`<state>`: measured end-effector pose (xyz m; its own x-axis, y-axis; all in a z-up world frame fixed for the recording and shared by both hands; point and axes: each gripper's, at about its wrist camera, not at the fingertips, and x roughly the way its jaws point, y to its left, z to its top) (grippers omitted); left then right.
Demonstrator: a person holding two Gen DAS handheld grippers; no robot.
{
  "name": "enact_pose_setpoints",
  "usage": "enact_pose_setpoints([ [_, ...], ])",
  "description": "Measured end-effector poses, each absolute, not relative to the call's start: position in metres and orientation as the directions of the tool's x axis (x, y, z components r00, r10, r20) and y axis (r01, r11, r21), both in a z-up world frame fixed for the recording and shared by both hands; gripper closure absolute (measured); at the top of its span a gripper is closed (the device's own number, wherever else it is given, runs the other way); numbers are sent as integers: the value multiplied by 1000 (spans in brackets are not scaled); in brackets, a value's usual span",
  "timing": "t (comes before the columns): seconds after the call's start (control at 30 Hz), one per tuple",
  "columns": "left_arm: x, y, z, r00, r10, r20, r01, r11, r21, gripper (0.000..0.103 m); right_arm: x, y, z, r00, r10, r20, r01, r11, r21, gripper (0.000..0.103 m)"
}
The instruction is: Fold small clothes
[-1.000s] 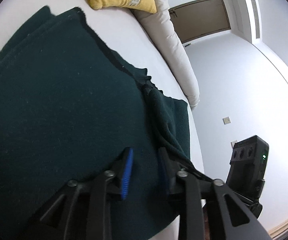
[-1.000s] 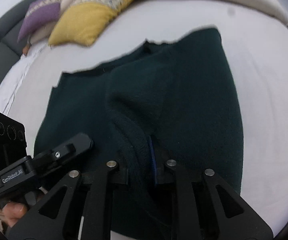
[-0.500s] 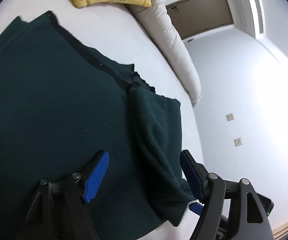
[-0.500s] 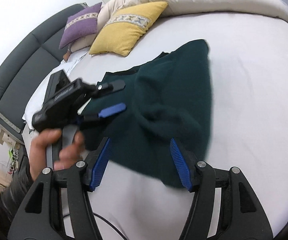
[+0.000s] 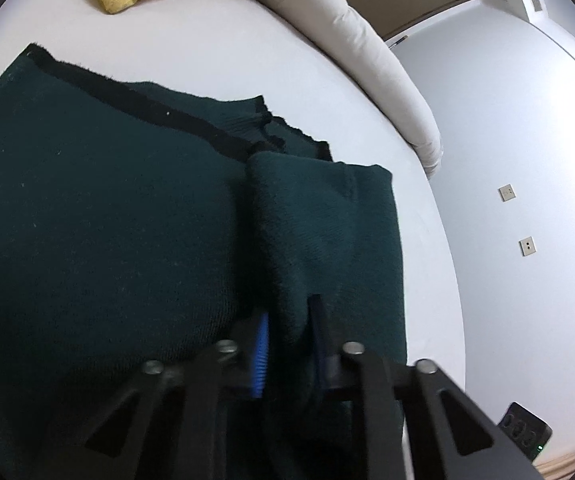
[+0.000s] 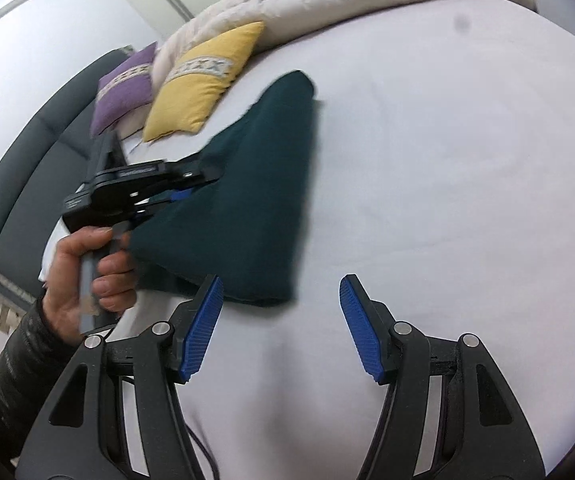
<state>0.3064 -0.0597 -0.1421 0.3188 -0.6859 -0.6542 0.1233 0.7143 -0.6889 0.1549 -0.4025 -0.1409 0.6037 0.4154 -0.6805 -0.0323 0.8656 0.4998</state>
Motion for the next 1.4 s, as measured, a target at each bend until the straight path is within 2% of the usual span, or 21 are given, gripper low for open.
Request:
enact_pose_setpoints([
  [0.2,307,-35,-118,340,-711,-616,161,689,-707,91,146,-397,-156,602,308,-737,48,907,418,44],
  [0.4,315,27,-104,385,-681,-623,154,712,-685,91,150,-378,-140,649,229,-726,22,947,319,44],
  [0.6,329,94,-114,434,-625,-649,86,745,-661,91,178,-322,-119,664,192,-722,-74,979,192,44],
  [0.7,336,118,-141,400,-638,-658,30,727,-686,90,191,-290,-124,660,183,-729,-114,983,143,44],
  [0.93,320,135,-159,438,-658,-612,25,689,-724,91,197,-231,-146,645,107,-757,-172,985,-7,44],
  [1.07,307,140,-148,462,-650,-603,42,696,-717,91,187,-230,-142,638,90,-765,-181,983,-35,44],
  [1.17,312,143,-163,441,-650,-619,5,692,-722,90,181,-218,-146,632,51,-773,-184,979,-86,44],
  [1.27,310,145,-172,451,-664,-596,-12,663,-748,90,172,-211,-151,629,31,-777,-179,978,-107,44],
  [1.4,296,146,-153,495,-588,-640,-14,731,-683,82,165,-216,-155,617,57,-785,-186,980,-75,43],
])
